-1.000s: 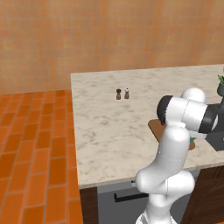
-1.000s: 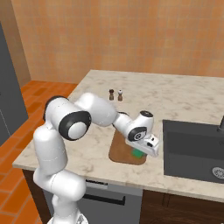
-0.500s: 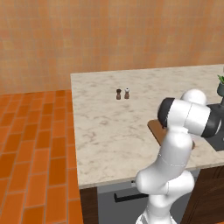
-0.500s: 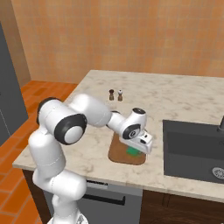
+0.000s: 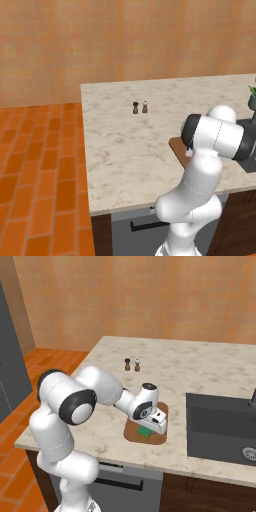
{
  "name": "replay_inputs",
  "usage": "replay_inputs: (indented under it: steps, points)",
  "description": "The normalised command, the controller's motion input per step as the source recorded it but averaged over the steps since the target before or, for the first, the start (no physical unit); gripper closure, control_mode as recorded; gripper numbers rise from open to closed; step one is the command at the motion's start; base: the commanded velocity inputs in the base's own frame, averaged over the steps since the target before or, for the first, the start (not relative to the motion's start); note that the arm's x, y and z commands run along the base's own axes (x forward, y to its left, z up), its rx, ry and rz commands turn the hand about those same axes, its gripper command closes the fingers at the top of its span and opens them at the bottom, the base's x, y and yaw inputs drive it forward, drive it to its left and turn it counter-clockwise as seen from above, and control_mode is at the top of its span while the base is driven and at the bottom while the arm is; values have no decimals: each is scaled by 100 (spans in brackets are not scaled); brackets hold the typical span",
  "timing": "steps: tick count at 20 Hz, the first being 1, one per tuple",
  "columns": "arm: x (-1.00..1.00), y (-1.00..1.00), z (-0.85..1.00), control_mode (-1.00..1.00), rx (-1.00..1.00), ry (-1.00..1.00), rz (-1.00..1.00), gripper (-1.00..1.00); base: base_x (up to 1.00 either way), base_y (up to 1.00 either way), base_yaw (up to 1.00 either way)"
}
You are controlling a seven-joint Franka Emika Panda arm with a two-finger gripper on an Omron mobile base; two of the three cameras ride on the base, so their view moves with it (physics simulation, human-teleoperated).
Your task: Pick up the sponge from the counter and clean the cutting board by briefly scrubbing or pressing down on the cutting board. Once finished, release the sponge.
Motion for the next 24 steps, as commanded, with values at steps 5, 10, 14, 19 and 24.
replay_inputs:
  steps: [5, 10, 14, 19, 24]
  points:
    - [58, 0, 23, -100, 6, 0, 0, 100, 0, 0, 0]
    - [58, 0, -3, -100, 0, 0, 0, 100, 0, 0, 0]
    - [7, -2, -74, -100, 1, -6, 0, 100, 0, 0, 0]
    - [20, -1, -4, -100, 4, -4, 0, 100, 0, 0, 0]
    - [52, 2, 9, -100, 3, -4, 0, 100, 0, 0, 0]
